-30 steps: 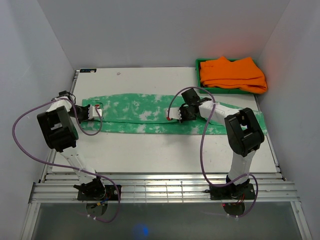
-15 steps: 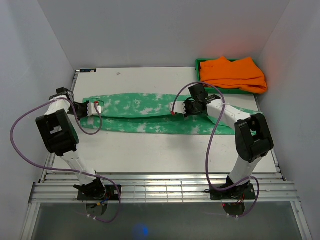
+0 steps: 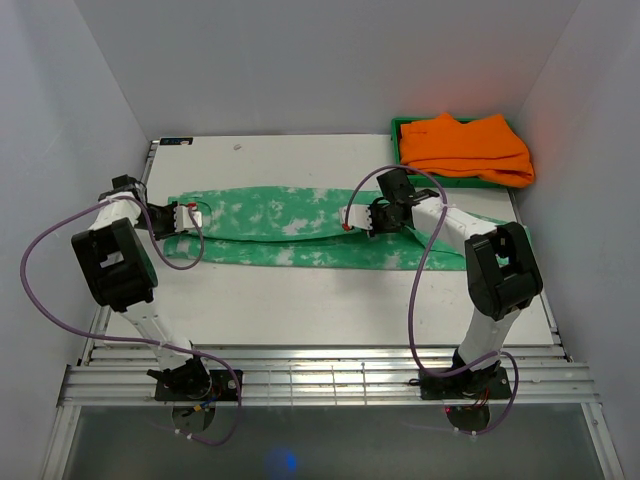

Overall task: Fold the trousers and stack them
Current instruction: Fold the trousers

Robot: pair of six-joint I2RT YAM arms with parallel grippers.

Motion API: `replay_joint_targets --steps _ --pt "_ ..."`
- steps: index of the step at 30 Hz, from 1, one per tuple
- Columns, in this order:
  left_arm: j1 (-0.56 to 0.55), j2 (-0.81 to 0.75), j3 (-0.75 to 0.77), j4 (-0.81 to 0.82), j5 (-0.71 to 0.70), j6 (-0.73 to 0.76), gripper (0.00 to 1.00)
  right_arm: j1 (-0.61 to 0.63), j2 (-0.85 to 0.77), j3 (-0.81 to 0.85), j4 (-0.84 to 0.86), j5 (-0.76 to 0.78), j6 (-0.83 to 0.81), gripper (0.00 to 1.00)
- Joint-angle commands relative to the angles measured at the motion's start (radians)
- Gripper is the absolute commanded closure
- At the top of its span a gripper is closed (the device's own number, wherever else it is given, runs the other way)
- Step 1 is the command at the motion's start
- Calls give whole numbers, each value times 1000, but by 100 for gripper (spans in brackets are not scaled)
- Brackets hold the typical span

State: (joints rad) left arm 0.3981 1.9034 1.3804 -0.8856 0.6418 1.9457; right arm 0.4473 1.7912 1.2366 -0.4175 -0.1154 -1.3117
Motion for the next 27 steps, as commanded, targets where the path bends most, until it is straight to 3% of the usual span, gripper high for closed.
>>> replay_joint_targets --steps 1,7,8,12,14,27 --pt "7 0 -4 16 15 10 63 -12 0 40 -32 10 11 92" --pt "5 22 -17 22 -20 42 61 -12 -4 37 -30 16 11 92" --pt "5 31 -15 28 -28 42 64 -12 -4 40 -32 16 12 92" --pt "5 40 26 27 -25 1 95 -10 -7 58 -44 14 14 92" --pt "7 31 54 -10 -11 -16 100 -12 -15 61 -52 17 15 92" --pt "54 -86 42 -127 19 28 100 -12 -121 -23 -121 -6 14 92"
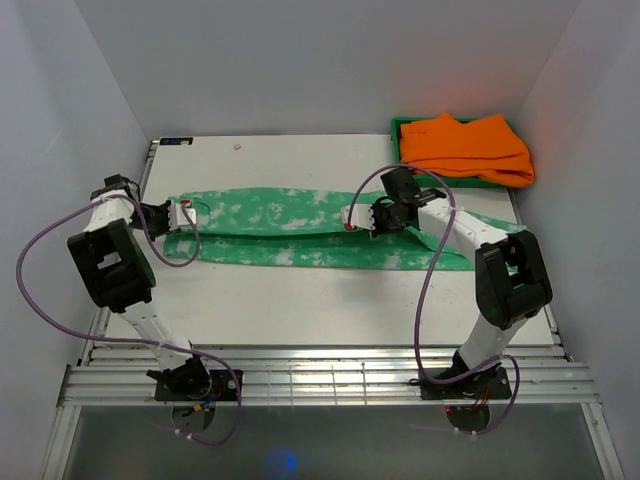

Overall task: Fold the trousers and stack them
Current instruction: Fold the trousers

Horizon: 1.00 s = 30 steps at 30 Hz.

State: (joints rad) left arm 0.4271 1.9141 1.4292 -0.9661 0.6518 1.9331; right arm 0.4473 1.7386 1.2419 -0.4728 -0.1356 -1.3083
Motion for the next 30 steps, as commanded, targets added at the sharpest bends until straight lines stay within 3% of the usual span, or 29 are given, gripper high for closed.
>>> replay_joint_targets --steps 1,12,20,22,23,24,25,27,28,29,30 --pt "30 -104 -15 -46 11 43 100 -12 -77 -38 -66 13 11 92" --pt "65 -135 -101 -114 -32 89 100 -12 -102 -127 -86 -2 3 92" --pt "71 -156 -122 -125 26 43 100 -1 -65 -125 -59 -4 26 92" --pt "64 -153 -130 -123 23 35 100 14 -33 -79 -88 -4 79 73" --pt "62 -155 -134 -123 25 29 100 14 -19 -24 -99 -22 102 51" --pt "59 -155 -139 -123 26 26 100 16 -24 -1 -99 -44 131 5" --pt "58 -155 -147 -122 25 24 100 21 -34 19 -89 -111 192 10" --pt "58 -155 -150 -122 34 11 100 57 -71 65 -35 -183 301 1" --pt "56 -153 -151 -122 37 4 100 73 -80 79 36 -221 364 12" --pt "56 -152 -153 -122 48 0 100 91 -88 86 90 -278 530 20" --pt "56 -144 -151 -122 52 -5 100 123 -86 105 141 -298 628 38"
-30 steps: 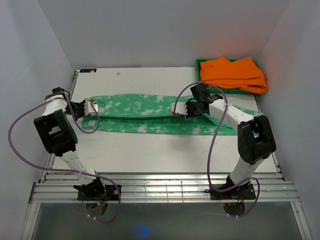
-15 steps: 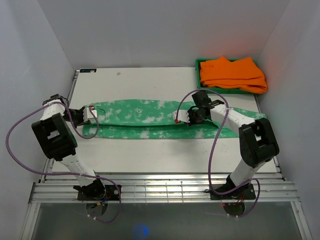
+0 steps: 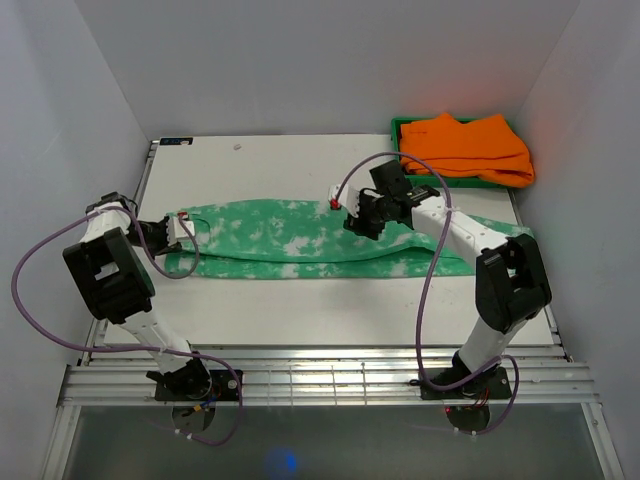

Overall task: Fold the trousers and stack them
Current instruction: Fold the trousers

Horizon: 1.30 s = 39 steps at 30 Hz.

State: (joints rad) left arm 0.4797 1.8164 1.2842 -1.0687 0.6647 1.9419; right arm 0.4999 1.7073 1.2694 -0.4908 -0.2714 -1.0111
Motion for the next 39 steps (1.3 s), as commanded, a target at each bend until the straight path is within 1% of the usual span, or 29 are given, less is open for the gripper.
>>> replay_joint_targets --steps 1,2,3,4,5,6,7,8,9,10,11,12,14,15,17,18,19,21,22,24,25,31,32,35,39 --pt "3 -45 -3 -17 48 -26 100 86 -45 82 284 -184 556 48" --pt "3 -42 0 -14 49 -38 100 103 -32 88 346 -201 680 51" --pt "2 -37 4 -10 61 -52 100 132 -17 100 410 -219 809 57" --pt "2 -34 9 -10 65 -70 100 155 4 102 549 -183 944 64" --pt "2 -32 13 -11 68 -80 100 185 55 111 584 -136 1174 72" --pt "2 -29 27 -14 79 -86 100 250 86 132 604 -103 1248 76" --pt "2 -22 35 -16 85 -99 100 279 118 166 633 -45 1310 79" --pt "2 -20 44 -19 91 -104 100 307 191 182 697 -48 1366 83" --pt "2 -16 59 -22 104 -109 100 340 231 200 728 -75 1488 86" --pt "0 -11 67 -25 111 -113 100 353 279 262 748 -134 1563 87" --pt "2 -6 72 -31 116 -113 100 362 367 298 768 -162 1636 92" --pt "0 -3 82 -40 118 -113 100 383 400 327 787 -182 1752 92" --pt "-1 -2 89 -40 125 -123 100 411 432 324 837 -151 1799 92" --pt "-1 0 90 -42 127 -127 100 437 439 323 853 -137 1853 92" --pt "-1 11 106 -42 136 -155 100 463 440 286 873 -71 1908 92" --pt "0 17 110 -51 139 -156 100 492 437 268 921 -37 1922 92" --pt "-1 20 115 -56 142 -155 100 509 434 253 935 41 1875 92" --pt "-1 24 113 -56 144 -155 100 555 460 295 908 99 1780 92" --pt "-1 27 113 -56 147 -158 100 565 475 310 873 136 1758 92" --pt "-1 34 115 -56 154 -162 100 577 506 338 850 152 1720 92" --pt "0 34 115 -56 154 -162 100 581 517 341 812 191 1714 92" --pt "-1 35 133 -74 161 -162 100 568 584 409 696 230 1780 92" --pt "-1 35 141 -80 165 -167 100 565 589 418 657 236 1787 92" --pt "-1 37 178 -117 171 -175 100 563 594 429 637 259 1803 92" --pt "-1 31 195 -143 161 -175 100 565 623 478 663 265 1693 92"
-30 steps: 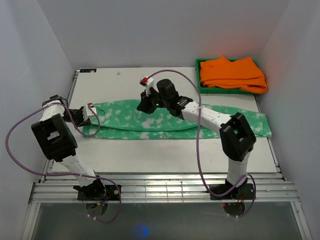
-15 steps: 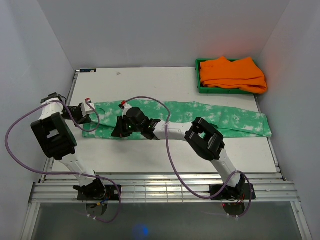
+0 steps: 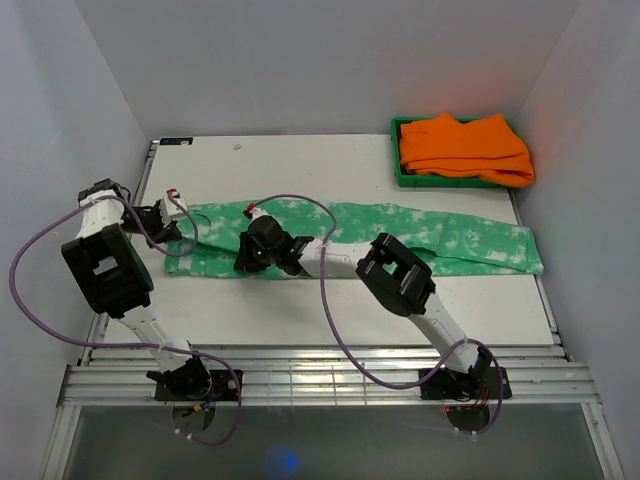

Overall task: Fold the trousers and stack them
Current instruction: Fold the trousers

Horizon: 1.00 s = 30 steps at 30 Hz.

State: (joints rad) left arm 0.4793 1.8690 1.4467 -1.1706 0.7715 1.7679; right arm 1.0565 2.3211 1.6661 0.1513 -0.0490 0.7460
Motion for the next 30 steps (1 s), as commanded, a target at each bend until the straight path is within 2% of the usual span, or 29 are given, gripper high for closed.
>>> replay_joint_targets --steps 1,5,12,15,17,22,27,30 --pt "-1 -22 35 -44 51 -2 100 10 24 98 19 44 -130 92" --pt "-2 -4 49 -49 48 -8 100 16 50 165 -41 75 -272 92" --pt "-15 36 89 -73 61 -31 100 36 83 150 -125 146 -508 92" --pt "-18 39 87 -78 61 -36 100 43 75 95 -64 189 -640 92" --pt "-18 39 87 -78 61 -36 100 54 0 26 55 163 -692 92" --pt "-16 50 93 -80 69 -38 100 121 -87 -87 191 188 -971 92" --pt "-18 48 92 -89 72 -51 100 164 -147 -152 232 161 -1048 92" --pt "-18 38 80 -89 68 -41 100 178 -103 -148 238 187 -1109 92"
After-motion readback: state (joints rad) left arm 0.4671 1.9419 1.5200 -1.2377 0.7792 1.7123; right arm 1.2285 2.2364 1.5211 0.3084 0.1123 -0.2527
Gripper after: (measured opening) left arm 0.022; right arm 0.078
